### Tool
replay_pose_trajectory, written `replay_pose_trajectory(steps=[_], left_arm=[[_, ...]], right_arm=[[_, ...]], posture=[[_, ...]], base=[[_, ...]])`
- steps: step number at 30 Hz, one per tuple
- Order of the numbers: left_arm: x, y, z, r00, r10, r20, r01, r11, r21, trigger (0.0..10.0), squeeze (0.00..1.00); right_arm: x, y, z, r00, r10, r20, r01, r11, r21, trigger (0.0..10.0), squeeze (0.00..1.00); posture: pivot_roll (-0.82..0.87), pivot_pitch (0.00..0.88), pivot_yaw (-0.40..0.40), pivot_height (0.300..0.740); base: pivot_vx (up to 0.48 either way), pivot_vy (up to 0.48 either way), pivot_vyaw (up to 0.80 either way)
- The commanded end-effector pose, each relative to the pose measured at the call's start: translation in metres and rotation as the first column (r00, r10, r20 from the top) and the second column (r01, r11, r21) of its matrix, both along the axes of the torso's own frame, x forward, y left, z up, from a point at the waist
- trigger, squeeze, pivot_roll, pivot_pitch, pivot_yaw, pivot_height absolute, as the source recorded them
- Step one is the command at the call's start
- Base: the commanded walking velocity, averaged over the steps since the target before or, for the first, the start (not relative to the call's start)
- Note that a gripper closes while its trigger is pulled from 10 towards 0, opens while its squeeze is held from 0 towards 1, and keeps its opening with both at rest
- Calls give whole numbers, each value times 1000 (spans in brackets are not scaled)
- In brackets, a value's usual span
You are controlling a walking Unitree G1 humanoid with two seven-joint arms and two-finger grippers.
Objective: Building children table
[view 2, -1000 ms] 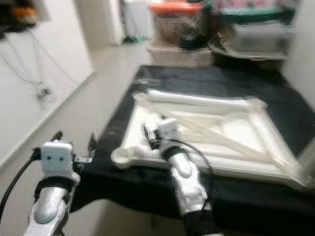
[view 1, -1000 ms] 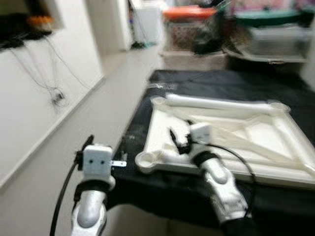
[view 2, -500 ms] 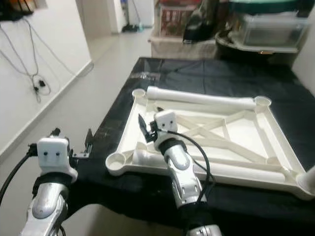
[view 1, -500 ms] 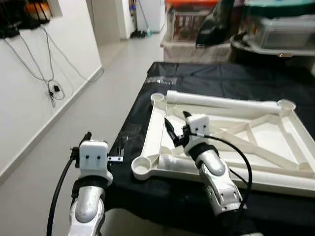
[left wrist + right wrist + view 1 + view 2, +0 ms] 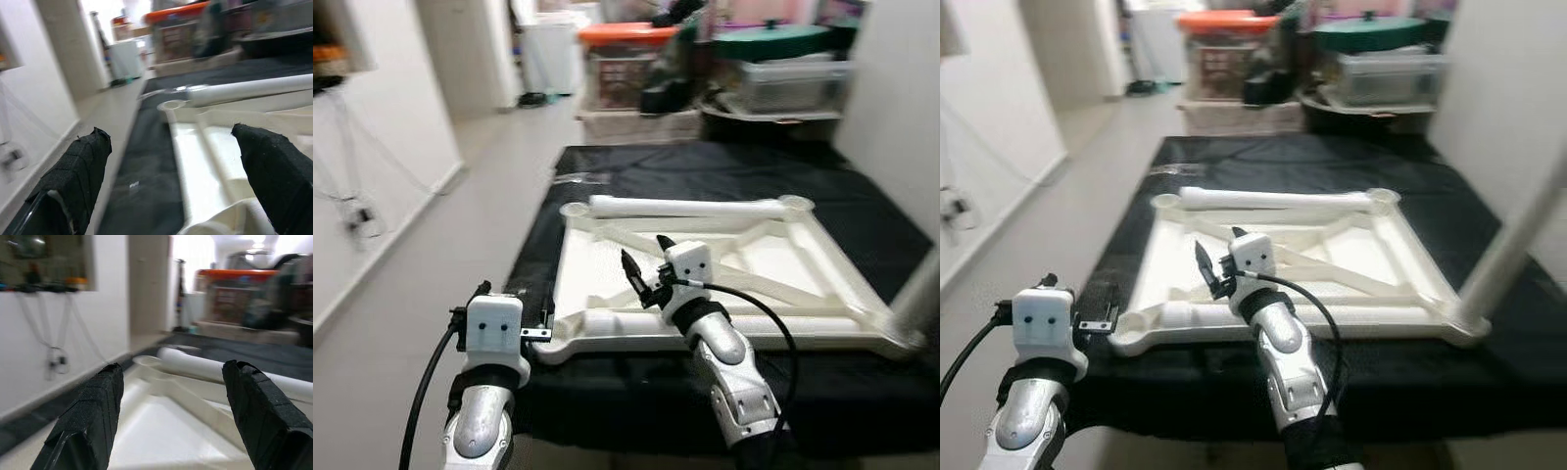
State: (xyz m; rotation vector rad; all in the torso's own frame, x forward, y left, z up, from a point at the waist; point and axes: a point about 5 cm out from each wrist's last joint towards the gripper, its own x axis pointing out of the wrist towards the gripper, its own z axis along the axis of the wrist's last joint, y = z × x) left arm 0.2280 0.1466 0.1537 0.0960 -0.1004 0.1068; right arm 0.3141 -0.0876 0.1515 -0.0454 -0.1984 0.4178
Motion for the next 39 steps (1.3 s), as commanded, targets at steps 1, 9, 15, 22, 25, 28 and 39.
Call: replay_pose_trajectory(steps=[1, 9, 15, 22, 25, 28, 39], left_arm=[[0, 2, -4, 1000, 2, -28, -2, 1000, 9, 10000, 0], [-1, 13, -7, 999, 22, -47, -21, 1000, 18, 10000, 0], [-1, 17, -13, 990, -67, -127, 62, 997, -40, 10000, 0], [-3, 14, -14, 950, -268, -162, 245, 958, -147, 10000, 0], [-1, 21, -15, 945, -275, -176, 253, 958, -136, 10000, 0], [-1, 21, -15, 945, -275, -176, 253, 958, -136, 10000, 0], [1, 25, -11, 958, -233, -168, 214, 969, -125, 10000, 0]], right_arm=[[-1, 1, 3, 1000, 4, 18, -4, 1000, -4, 10000, 0], [2, 2, 4, 1000, 7, 25, -6, 1000, -10, 10000, 0], [2, 4, 4, 1000, 6, 21, -6, 1000, -3, 10000, 0], [3, 4, 3, 1000, 13, 8, -13, 1000, 0, 10000, 0], [3, 4, 3, 1000, 17, 8, -17, 1000, 2, 10000, 0], [3, 4, 3, 1000, 17, 8, -17, 1000, 2, 10000, 0], [0, 5, 4, 999, 27, 30, -27, 1000, -7, 10000, 0]], posture=[[-5, 0, 17, 740], [21, 0, 28, 740], [35, 0, 12, 740], [35, 0, 8, 740], [36, 0, 12, 740], [36, 0, 12, 740], [3, 0, 3, 740]], base=[[0, 0, 0], [0, 0, 0], [0, 0, 0], [0, 0, -571], [0, 0, -800], [0, 0, -800], [0, 0, -340]])
